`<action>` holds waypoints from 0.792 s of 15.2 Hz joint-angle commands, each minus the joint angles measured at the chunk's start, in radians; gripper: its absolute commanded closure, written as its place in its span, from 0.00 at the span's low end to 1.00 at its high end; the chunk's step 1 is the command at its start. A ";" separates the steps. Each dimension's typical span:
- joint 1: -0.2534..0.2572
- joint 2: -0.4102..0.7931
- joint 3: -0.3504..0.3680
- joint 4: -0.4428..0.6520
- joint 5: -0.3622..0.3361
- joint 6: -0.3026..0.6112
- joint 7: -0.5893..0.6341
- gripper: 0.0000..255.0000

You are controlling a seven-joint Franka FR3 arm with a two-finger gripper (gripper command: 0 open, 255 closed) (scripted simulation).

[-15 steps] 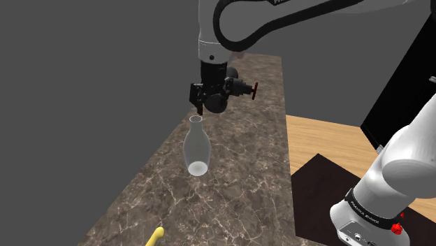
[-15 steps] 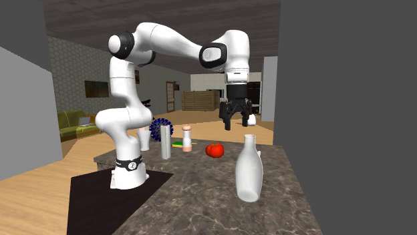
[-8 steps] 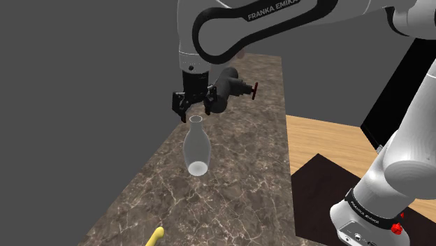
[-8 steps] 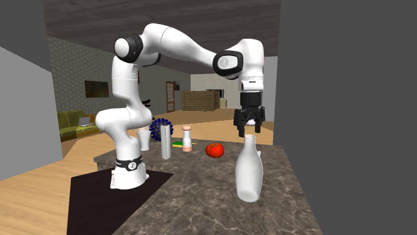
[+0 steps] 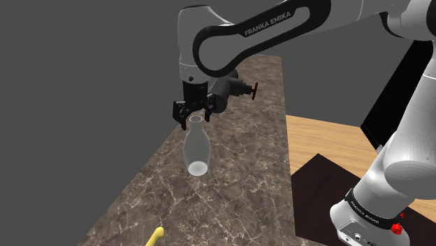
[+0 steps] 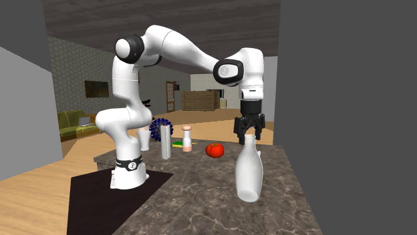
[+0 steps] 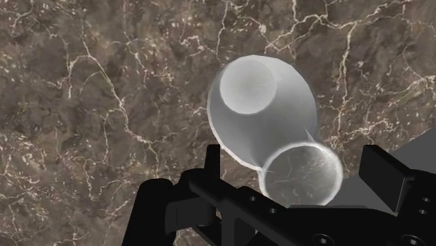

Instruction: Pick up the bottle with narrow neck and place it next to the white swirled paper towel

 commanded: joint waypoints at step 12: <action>0.000 0.001 0.000 0.000 -0.001 0.001 0.000 1.00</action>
